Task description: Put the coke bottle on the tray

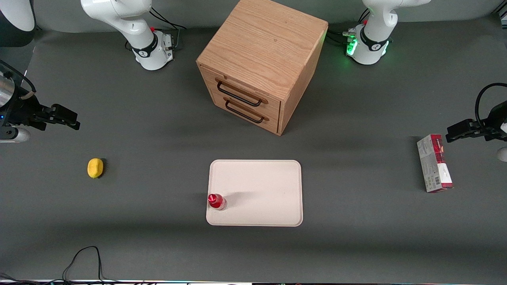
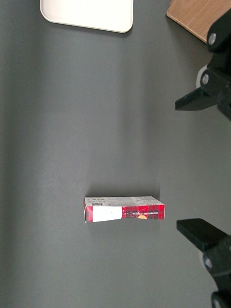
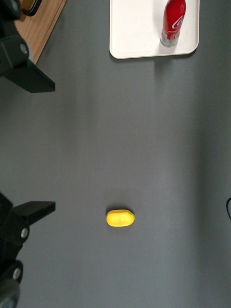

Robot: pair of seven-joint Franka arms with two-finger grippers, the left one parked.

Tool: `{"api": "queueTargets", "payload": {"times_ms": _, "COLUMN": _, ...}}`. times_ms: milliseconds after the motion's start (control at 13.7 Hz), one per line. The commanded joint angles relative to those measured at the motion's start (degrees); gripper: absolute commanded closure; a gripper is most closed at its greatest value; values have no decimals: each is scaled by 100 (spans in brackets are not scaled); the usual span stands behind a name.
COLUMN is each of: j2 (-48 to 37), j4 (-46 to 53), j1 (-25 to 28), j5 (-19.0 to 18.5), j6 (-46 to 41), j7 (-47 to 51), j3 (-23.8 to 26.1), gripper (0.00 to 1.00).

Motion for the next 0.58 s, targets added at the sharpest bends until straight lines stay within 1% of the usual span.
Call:
{"api": "queueTargets", "payload": {"times_ms": 0, "j2": -90, "j4": -115, "j1": 17, "j5": 59, "j6": 52, "j7": -97, "j3": -130, "gripper": 0}}
{"api": "queueTargets", "payload": {"times_ms": 146, "j2": -90, "j4": -115, "j1": 78, "j5": 59, "j6": 52, "j7": -88, "j3": -253, "gripper": 0}}
{"api": "queueTargets", "payload": {"times_ms": 511, "j2": -90, "j4": -124, "j1": 96, "j5": 59, "j6": 43, "j7": -97, "j3": -262, "gripper": 0}}
